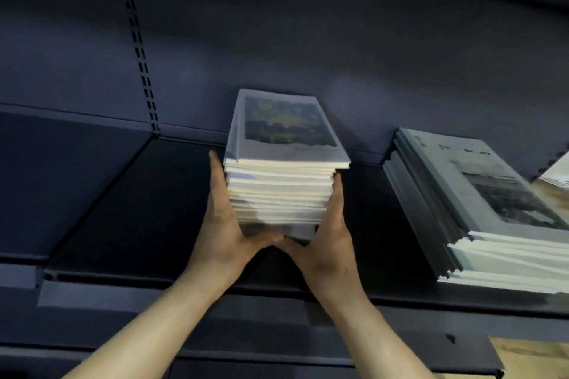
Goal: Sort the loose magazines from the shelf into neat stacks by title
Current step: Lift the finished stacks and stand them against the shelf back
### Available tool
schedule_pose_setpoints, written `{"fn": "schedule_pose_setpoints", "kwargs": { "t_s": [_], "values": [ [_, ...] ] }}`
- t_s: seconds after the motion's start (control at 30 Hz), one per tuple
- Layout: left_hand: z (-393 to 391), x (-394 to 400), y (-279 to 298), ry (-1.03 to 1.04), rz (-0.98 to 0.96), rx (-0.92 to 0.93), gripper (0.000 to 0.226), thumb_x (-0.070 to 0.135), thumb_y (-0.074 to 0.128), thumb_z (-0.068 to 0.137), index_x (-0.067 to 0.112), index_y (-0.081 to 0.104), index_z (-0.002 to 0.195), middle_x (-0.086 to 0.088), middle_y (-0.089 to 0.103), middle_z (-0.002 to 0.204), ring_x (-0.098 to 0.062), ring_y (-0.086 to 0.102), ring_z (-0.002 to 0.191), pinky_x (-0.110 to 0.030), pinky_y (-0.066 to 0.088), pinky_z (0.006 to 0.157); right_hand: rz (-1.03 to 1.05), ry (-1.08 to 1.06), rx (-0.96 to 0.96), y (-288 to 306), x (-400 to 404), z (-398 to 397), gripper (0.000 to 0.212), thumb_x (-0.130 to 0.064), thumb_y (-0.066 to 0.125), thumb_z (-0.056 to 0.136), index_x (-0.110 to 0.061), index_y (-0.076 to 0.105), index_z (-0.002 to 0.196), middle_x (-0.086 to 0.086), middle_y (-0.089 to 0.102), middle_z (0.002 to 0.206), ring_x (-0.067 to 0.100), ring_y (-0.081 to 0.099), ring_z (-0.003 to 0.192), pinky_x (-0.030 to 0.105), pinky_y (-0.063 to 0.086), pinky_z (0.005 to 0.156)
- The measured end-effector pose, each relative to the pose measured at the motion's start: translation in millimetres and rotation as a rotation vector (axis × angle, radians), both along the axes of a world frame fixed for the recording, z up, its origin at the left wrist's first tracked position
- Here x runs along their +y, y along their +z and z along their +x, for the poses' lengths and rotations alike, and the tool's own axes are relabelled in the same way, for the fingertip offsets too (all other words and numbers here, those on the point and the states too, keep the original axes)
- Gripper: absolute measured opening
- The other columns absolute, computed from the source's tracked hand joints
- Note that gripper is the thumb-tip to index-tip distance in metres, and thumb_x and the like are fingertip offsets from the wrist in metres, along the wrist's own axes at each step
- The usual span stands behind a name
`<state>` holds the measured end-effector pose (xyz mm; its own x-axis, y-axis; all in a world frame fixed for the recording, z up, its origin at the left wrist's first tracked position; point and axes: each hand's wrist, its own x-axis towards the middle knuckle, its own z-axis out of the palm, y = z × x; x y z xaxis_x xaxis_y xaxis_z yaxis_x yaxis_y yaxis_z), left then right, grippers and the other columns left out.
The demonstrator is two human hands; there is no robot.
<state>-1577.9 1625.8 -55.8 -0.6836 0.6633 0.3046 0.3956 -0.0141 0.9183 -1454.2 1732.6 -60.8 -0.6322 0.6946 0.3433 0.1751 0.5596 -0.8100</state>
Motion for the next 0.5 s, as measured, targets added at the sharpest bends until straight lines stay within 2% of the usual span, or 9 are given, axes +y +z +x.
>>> {"fn": "schedule_pose_setpoints", "kwargs": {
  "t_s": [0.1, 0.2, 0.27, 0.4, 0.5],
  "values": [
    [-4, 3, 0, -0.004, 0.021, -0.009, 0.144, 0.022, 0.092, 0.061, 0.059, -0.020, 0.142, 0.017, 0.034, 0.152, -0.002, 0.036, 0.137, -0.045, 0.036, 0.114, -0.037, 0.001, -0.007, 2, 4, -3, 0.117, -0.033, 0.092, 0.065, -0.040, 0.013, 0.153, -0.023, 0.053, 0.130, -0.017, 0.049, 0.114, -0.001, 0.041, 0.085],
    [-13, 12, -2, 0.057, 0.058, 0.008, 0.144, 0.028, 0.096, 0.054, 0.049, -0.009, 0.150, 0.009, 0.041, 0.147, -0.009, 0.043, 0.134, -0.046, 0.043, 0.107, -0.044, -0.021, -0.017, 5, 16, -11, 0.104, -0.034, 0.096, 0.056, -0.033, 0.038, 0.143, -0.019, 0.061, 0.121, -0.009, 0.057, 0.109, 0.013, 0.050, 0.090],
    [-16, 18, -3, 0.104, 0.068, 0.023, 0.145, 0.026, 0.098, 0.051, 0.042, -0.004, 0.152, 0.005, 0.044, 0.144, -0.012, 0.047, 0.131, -0.048, 0.046, 0.104, -0.032, -0.038, -0.019, 5, 24, -17, 0.098, -0.031, 0.097, 0.054, -0.029, 0.046, 0.138, -0.016, 0.064, 0.119, -0.003, 0.059, 0.109, 0.019, 0.052, 0.092],
    [-16, 23, -3, 0.155, 0.081, 0.027, 0.147, 0.023, 0.099, 0.046, 0.045, -0.002, 0.152, 0.006, 0.044, 0.143, -0.011, 0.047, 0.130, -0.047, 0.046, 0.104, 0.012, -0.076, 0.004, 1, 24, -21, 0.099, -0.033, 0.095, 0.060, -0.030, 0.042, 0.143, -0.015, 0.061, 0.124, -0.002, 0.057, 0.112, 0.018, 0.049, 0.095],
    [-14, 20, -1, 0.158, 0.075, 0.010, 0.146, 0.027, 0.098, 0.047, 0.048, -0.002, 0.150, 0.009, 0.047, 0.143, -0.011, 0.048, 0.130, -0.046, 0.046, 0.104, -0.017, -0.073, 0.041, 4, 20, -19, 0.107, -0.033, 0.094, 0.062, -0.033, 0.032, 0.149, -0.021, 0.059, 0.123, -0.013, 0.055, 0.109, 0.002, 0.043, 0.087]
  ]
}}
